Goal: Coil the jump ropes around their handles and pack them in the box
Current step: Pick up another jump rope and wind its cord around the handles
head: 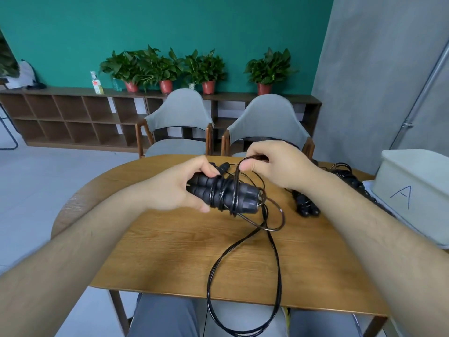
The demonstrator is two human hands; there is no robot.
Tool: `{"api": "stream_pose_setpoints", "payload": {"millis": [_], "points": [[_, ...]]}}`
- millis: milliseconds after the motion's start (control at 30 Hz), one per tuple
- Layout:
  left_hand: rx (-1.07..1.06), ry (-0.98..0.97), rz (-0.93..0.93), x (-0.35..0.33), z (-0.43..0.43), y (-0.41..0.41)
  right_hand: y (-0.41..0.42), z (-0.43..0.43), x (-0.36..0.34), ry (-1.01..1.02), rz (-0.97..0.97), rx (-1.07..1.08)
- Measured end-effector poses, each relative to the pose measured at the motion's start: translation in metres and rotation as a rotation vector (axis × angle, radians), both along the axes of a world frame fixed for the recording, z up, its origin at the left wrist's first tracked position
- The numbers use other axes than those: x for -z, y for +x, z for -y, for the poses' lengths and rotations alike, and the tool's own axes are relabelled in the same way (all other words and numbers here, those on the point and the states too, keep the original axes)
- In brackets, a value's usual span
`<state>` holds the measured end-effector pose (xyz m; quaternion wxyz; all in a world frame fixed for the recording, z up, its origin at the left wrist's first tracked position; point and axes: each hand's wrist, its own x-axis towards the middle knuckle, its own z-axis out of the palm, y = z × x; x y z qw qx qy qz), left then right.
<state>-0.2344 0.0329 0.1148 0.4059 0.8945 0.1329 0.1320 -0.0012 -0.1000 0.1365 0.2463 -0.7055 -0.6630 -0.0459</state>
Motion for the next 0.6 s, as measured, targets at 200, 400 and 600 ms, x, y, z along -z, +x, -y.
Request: {"api": "stream_pose_setpoints", "payload": {"millis": [200,400,600], "points": [[-0.084,-0.252,0.329,-0.013,0.017,0.008,-0.018,-0.014,0.033,0.022,-0.810,-0.110],[-0.313,-0.319,0.509,-0.013,0.013,0.025,-0.040,-0.015,0.049,0.090,-0.426,0.008],[-0.444,-0.347,0.597,-0.010,0.017,0.034,-0.034,-0.009,0.055,-0.051,-0.244,0.126]]}}
